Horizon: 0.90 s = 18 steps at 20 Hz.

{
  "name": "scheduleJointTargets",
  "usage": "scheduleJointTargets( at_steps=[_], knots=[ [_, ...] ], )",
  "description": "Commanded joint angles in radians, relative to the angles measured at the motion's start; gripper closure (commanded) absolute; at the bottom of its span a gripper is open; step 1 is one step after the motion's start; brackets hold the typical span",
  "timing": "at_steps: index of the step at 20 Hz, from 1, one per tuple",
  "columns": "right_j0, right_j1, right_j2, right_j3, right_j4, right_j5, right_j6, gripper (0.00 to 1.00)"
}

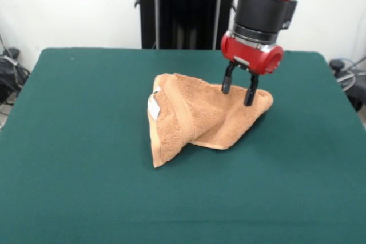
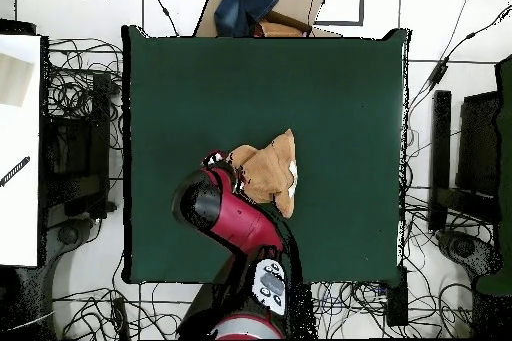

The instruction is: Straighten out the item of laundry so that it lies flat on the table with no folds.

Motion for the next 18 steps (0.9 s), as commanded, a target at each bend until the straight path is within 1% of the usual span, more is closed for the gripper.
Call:
scheduleJointTargets(
  at_steps=[1,10,15,18],
  knots=[
    [0.026,-0.002,0.006,0.064,0.07,0.021,0.279,0.0],
    [0.025,0.0,0.002,0.057,0.075,0.028,0.27,0.0],
    [0.043,0.003,-0.004,0.058,0.084,0.017,0.279,0.0],
    [0.068,0.007,-0.023,0.053,0.099,0.021,0.279,0.0]
  ],
)
